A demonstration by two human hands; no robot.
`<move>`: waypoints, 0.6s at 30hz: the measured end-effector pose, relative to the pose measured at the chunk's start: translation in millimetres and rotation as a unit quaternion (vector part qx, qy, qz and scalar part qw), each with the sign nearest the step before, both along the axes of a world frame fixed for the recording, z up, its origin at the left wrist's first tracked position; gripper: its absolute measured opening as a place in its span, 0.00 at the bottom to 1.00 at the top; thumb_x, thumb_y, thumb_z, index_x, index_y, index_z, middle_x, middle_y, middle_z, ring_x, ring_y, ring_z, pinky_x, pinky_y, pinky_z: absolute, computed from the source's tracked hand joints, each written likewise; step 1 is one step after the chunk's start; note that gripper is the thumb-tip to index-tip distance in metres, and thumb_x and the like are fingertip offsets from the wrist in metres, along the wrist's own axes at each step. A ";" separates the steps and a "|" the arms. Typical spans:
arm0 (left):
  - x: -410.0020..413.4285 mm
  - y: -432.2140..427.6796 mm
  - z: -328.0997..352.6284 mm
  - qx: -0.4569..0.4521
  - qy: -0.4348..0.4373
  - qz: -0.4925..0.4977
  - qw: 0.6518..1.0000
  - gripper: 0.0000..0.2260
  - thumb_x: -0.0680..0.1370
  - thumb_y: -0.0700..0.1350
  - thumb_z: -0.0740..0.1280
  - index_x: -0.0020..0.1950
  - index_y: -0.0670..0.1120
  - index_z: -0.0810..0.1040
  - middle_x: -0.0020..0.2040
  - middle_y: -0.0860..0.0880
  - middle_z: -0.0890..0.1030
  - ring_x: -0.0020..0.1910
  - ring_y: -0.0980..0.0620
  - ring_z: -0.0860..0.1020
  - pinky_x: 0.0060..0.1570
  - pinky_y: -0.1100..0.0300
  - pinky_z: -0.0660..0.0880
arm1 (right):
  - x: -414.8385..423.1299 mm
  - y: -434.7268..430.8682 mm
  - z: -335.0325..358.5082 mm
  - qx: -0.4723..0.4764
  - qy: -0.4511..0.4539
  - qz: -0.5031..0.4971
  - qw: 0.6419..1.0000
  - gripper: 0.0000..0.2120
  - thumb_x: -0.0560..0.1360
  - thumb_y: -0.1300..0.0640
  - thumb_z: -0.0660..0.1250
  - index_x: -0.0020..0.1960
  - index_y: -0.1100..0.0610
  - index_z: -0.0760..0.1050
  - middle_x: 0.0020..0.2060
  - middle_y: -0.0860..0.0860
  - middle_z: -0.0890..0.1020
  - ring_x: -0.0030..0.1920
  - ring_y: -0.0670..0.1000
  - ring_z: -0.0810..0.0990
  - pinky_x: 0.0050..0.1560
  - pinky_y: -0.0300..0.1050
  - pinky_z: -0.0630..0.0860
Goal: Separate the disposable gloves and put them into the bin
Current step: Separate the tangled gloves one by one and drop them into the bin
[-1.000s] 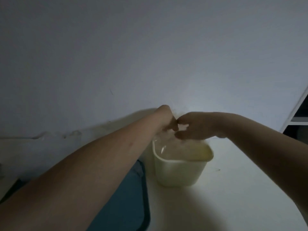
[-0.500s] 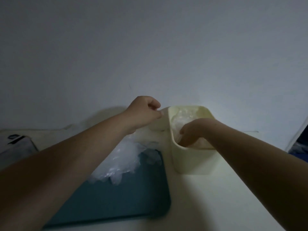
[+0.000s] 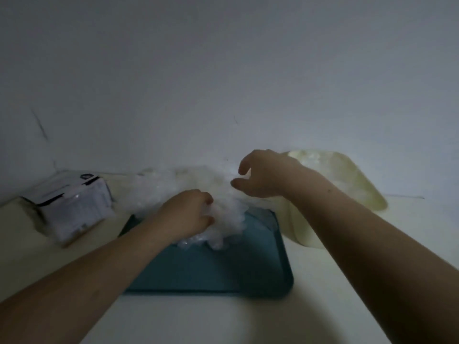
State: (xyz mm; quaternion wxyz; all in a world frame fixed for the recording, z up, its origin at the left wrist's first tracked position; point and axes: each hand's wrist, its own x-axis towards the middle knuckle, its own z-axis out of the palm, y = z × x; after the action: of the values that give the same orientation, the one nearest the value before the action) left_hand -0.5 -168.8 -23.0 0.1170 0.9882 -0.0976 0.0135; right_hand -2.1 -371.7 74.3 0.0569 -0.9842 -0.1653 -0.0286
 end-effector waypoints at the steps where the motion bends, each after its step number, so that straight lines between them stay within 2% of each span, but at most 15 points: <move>1: 0.3 0.2 -2.9 -0.023 -0.017 0.004 1.000 0.19 0.80 0.54 0.69 0.70 0.52 0.80 0.62 0.49 0.82 0.57 0.46 0.81 0.60 0.50 0.79 | 0.9 4.1 -11.3 0.025 0.025 0.007 0.999 0.23 0.79 0.38 0.66 0.66 0.52 0.80 0.62 0.50 0.83 0.59 0.54 0.82 0.62 0.53 0.79; 4: 4.0 9.1 -11.1 -0.096 -0.069 0.015 0.993 0.11 0.83 0.50 0.67 0.61 0.50 0.85 0.57 0.51 0.84 0.53 0.49 0.81 0.59 0.50 0.79 | 12.6 16.6 -50.9 0.095 0.073 0.004 0.993 0.21 0.79 0.40 0.67 0.65 0.52 0.82 0.61 0.51 0.84 0.59 0.53 0.83 0.65 0.50 0.78; 6: 8.0 12.2 -11.7 -0.180 -0.091 0.021 0.979 0.09 0.83 0.49 0.67 0.55 0.48 0.86 0.54 0.53 0.84 0.51 0.52 0.81 0.59 0.52 0.79 | 19.1 18.9 -73.0 0.192 0.075 -0.010 0.978 0.22 0.79 0.42 0.69 0.69 0.51 0.79 0.65 0.51 0.82 0.62 0.53 0.81 0.67 0.49 0.77; 8: 13.3 16.3 -3.9 -0.278 -0.123 0.042 0.952 0.09 0.84 0.50 0.66 0.54 0.48 0.85 0.53 0.56 0.83 0.52 0.55 0.81 0.58 0.59 0.77 | 23.6 20.9 -86.1 0.310 0.065 -0.021 0.948 0.28 0.77 0.43 0.72 0.74 0.51 0.74 0.70 0.49 0.78 0.68 0.51 0.78 0.68 0.48 0.75; 10: 18.2 17.9 9.5 -0.358 -0.188 0.062 0.912 0.09 0.85 0.50 0.66 0.50 0.51 0.84 0.46 0.59 0.83 0.46 0.61 0.81 0.51 0.64 0.77 | 27.9 21.7 -89.1 0.401 0.061 -0.029 0.913 0.35 0.74 0.42 0.76 0.77 0.49 0.69 0.72 0.46 0.74 0.70 0.49 0.75 0.66 0.47 0.74; 12: 20.0 16.9 22.9 -0.432 -0.223 0.076 0.871 0.10 0.85 0.50 0.66 0.47 0.51 0.84 0.40 0.56 0.84 0.42 0.60 0.81 0.43 0.66 0.77 | 34.5 21.8 -91.1 0.448 0.058 -0.027 0.892 0.39 0.71 0.41 0.79 0.77 0.47 0.69 0.71 0.44 0.75 0.68 0.48 0.76 0.65 0.49 0.76; 15: 22.0 12.6 35.0 -0.587 -0.148 0.074 0.792 0.11 0.85 0.47 0.65 0.49 0.48 0.85 0.46 0.50 0.88 0.48 0.49 0.87 0.49 0.51 0.85 | 43.0 24.4 -90.7 0.508 0.065 0.008 0.859 0.33 0.69 0.42 0.81 0.70 0.48 0.76 0.62 0.42 0.83 0.62 0.45 0.82 0.63 0.51 0.80; 16: 22.0 11.1 35.9 -0.622 -0.106 0.073 0.772 0.11 0.85 0.45 0.64 0.49 0.45 0.85 0.48 0.48 0.88 0.50 0.45 0.87 0.50 0.47 0.85 | 44.6 24.6 -89.3 0.526 0.061 0.026 0.848 0.27 0.71 0.44 0.81 0.67 0.50 0.79 0.59 0.43 0.85 0.60 0.44 0.83 0.60 0.47 0.81; 18: 18.8 7.8 36.6 -0.664 -0.009 0.061 0.746 0.09 0.84 0.42 0.65 0.50 0.41 0.84 0.50 0.43 0.88 0.50 0.40 0.87 0.50 0.46 0.84 | 41.7 22.8 -82.4 0.568 0.050 0.067 0.819 0.13 0.76 0.53 0.77 0.58 0.57 0.83 0.51 0.47 0.88 0.53 0.47 0.86 0.52 0.42 0.82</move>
State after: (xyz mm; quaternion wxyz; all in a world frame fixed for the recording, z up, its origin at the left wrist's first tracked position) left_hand 18.3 -161.0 13.7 0.7413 0.6649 -0.0049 0.0909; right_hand 39.7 -349.0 -8.0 0.6157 -0.7641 -0.1818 -0.0638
